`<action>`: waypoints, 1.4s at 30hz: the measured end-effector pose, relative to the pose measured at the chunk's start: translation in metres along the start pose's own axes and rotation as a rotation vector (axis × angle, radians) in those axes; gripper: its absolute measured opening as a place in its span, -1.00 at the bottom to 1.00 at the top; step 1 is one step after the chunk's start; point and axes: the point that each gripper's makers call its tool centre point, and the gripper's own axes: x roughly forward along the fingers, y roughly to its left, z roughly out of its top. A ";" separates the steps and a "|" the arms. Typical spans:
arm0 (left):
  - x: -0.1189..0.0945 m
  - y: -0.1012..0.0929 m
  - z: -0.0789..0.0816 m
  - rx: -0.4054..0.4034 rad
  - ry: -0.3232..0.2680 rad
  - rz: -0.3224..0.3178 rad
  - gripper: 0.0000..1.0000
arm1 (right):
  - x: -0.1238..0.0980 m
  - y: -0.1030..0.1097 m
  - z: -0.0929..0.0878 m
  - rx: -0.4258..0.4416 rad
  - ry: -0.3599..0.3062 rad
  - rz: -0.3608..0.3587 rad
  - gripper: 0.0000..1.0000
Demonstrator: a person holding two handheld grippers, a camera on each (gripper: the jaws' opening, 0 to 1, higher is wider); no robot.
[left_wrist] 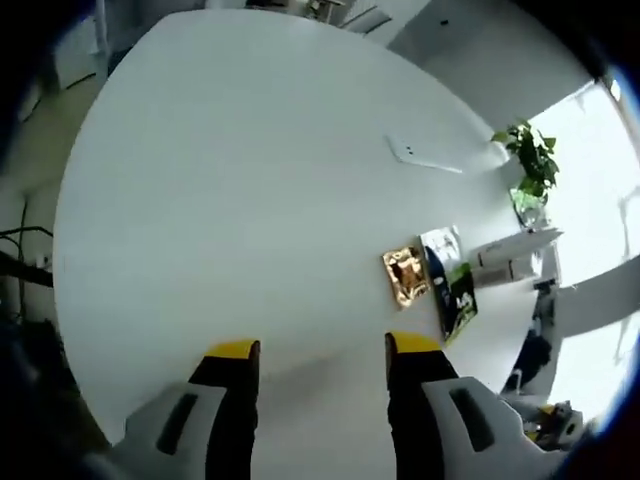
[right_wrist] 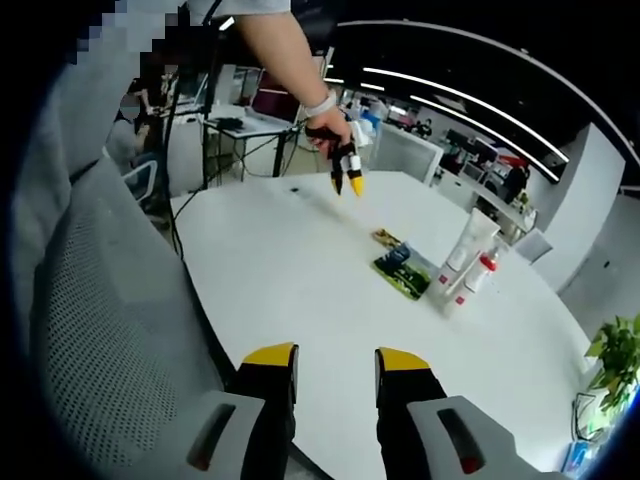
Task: Arrange the skincare products in the storage area until every visible bottle or jar stands upright without overlapping.
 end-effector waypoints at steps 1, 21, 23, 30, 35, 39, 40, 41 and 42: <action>-0.004 0.006 0.000 0.001 -0.007 0.010 0.11 | 0.000 0.000 0.000 0.000 -0.001 0.001 -0.48; -0.022 0.099 -0.057 -0.026 0.075 0.272 0.75 | 0.001 -0.006 0.001 -0.025 0.000 -0.035 0.01; -0.020 0.102 -0.065 -0.007 0.093 0.290 0.75 | 0.001 -0.009 0.001 -0.017 0.000 -0.043 0.15; -0.018 0.113 -0.079 -0.023 0.097 0.337 0.78 | 0.002 -0.010 0.001 -0.020 -0.001 -0.053 0.38; -0.019 0.122 -0.079 0.004 0.080 0.387 0.75 | 0.002 -0.015 -0.002 -0.012 0.014 -0.077 0.59; -0.018 0.125 -0.086 -0.015 0.084 0.417 0.74 | 0.003 -0.014 -0.003 -0.015 0.021 -0.070 0.57; -0.020 0.129 -0.084 0.023 0.096 0.438 0.68 | 0.003 -0.014 -0.004 -0.013 0.028 -0.068 0.55; -0.020 0.127 -0.085 0.027 0.102 0.434 0.66 | 0.004 -0.014 -0.005 -0.014 0.035 -0.068 0.54; -0.019 0.125 -0.084 0.014 0.099 0.425 0.60 | 0.004 -0.014 -0.007 -0.017 0.041 -0.071 0.54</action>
